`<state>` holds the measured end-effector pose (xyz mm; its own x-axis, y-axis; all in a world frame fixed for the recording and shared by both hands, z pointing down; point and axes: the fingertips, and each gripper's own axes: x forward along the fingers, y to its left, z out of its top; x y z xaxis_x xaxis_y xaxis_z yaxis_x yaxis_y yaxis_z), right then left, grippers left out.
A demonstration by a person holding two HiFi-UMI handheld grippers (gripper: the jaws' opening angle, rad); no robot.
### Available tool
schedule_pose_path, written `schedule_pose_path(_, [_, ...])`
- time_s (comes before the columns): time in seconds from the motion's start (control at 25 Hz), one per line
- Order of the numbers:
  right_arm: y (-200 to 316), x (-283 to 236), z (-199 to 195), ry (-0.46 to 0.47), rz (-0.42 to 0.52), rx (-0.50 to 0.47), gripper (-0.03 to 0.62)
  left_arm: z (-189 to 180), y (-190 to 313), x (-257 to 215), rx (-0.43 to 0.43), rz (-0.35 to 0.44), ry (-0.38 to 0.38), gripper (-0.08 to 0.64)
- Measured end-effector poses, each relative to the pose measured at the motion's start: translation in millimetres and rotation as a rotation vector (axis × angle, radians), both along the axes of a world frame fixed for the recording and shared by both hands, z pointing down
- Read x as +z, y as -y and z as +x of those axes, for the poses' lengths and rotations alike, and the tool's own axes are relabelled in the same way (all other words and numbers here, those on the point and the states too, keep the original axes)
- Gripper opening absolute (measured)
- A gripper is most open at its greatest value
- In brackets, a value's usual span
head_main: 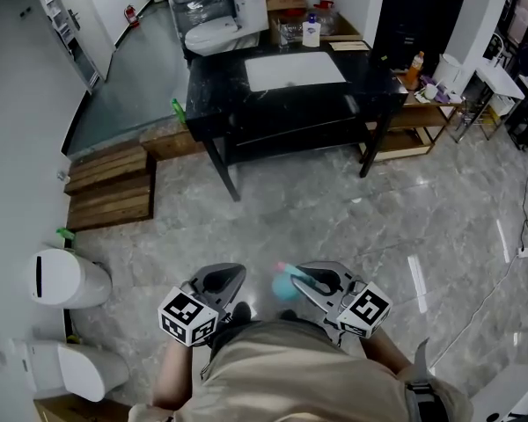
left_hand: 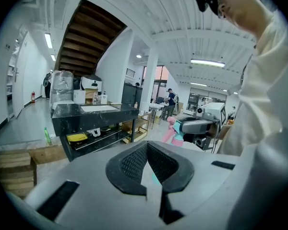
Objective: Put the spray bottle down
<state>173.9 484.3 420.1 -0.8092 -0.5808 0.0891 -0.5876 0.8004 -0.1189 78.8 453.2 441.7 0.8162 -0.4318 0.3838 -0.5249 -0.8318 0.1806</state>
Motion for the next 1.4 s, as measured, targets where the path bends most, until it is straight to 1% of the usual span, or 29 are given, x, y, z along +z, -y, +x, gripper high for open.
schedule_pose_path(0.12, [1, 2, 0, 0.002, -0.005, -0.006, 0.072, 1, 1, 3, -0.005, -0.001, 0.007, 0.011])
schedule_pose_path(0.36, [14, 6, -8, -0.005, -0.008, -0.006, 0.072, -7, 14, 11, -0.018, -0.014, -0.005, 0.011])
schedule_pose_path(0.6, [22, 6, -13, -0.025, -0.023, 0.022, 0.072, -10, 24, 15, 0.007, -0.028, -0.033, 0.011])
schedule_pose_path(0.92, [50, 9, -31, -0.048, -0.040, 0.045, 0.072, -25, 55, 21, 0.011, -0.049, -0.068, 0.011])
schedule_pose_path(1.12, [70, -4, -42, -0.041, -0.034, 0.050, 0.072, -32, 76, 15, 0.014, -0.040, -0.086, 0.011])
schedule_pose_path(1.28, [84, -7, -48, -0.064, -0.019, 0.052, 0.072, -34, 94, 13, 0.028, -0.035, -0.097, 0.011])
schedule_pose_path(1.4, [96, -10, -56, -0.061, -0.028, 0.059, 0.072, -39, 106, 14, 0.035, -0.039, -0.102, 0.011])
